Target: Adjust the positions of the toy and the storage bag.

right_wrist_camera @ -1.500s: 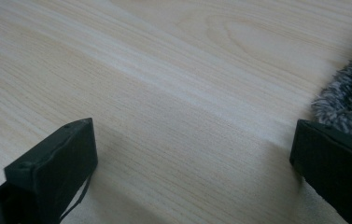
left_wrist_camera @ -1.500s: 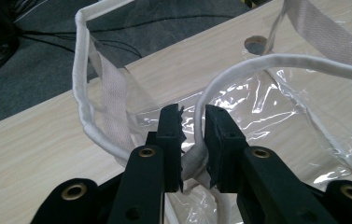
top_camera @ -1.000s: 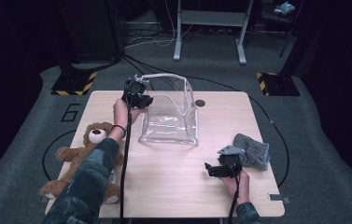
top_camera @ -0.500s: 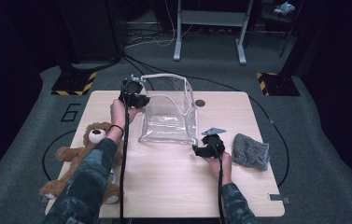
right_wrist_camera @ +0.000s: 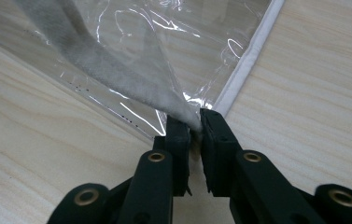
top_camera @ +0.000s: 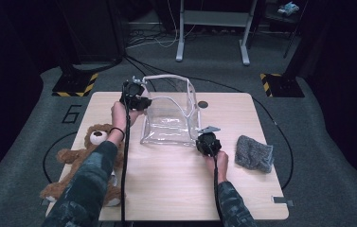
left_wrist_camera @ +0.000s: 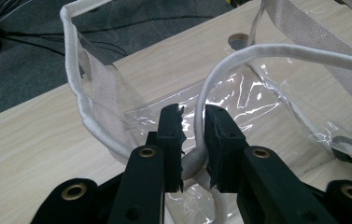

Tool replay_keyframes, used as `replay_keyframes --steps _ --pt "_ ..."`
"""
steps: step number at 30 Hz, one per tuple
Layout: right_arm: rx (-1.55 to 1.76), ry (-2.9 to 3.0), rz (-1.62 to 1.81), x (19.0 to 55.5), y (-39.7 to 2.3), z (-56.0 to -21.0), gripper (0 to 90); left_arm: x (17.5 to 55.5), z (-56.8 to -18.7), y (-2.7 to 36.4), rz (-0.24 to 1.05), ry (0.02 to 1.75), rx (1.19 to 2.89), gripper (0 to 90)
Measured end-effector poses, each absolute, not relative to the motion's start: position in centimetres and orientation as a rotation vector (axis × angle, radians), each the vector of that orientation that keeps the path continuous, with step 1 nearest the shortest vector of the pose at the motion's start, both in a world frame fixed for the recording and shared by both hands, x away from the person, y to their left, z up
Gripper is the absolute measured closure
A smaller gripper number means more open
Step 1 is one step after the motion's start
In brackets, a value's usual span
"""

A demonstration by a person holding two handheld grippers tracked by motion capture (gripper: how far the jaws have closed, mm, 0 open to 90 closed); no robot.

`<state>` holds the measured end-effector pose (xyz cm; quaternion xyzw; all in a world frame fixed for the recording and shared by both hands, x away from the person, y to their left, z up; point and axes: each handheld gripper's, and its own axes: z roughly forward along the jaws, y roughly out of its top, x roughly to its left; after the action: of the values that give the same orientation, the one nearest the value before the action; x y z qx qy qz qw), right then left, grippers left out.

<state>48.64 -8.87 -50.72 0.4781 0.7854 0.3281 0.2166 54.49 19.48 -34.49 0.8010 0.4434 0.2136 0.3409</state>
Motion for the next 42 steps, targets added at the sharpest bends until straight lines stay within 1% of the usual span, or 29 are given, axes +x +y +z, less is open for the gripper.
replay_keyframes --steps 3,6,14,27,42 --pt "1.321 2.180 0.896 48.5 -8.8 -50.6 84.4 54.4 -34.5 19.5 0.554 1.150 2.075 76.9" --pt "1.315 2.187 0.899 48.3 -8.9 -50.5 84.5 54.2 -34.4 19.5 0.554 1.161 2.075 77.0" --pt "1.330 2.198 0.933 47.0 -10.2 -50.4 84.8 53.3 -34.4 19.2 0.528 1.122 2.090 77.3" --pt "1.291 2.214 0.976 43.7 -12.6 -50.7 85.5 50.5 -34.5 18.8 0.464 1.028 2.094 77.6" --pt "1.272 2.213 1.004 40.8 -13.6 -51.0 85.9 48.0 -34.9 18.8 0.425 0.976 2.069 77.8"
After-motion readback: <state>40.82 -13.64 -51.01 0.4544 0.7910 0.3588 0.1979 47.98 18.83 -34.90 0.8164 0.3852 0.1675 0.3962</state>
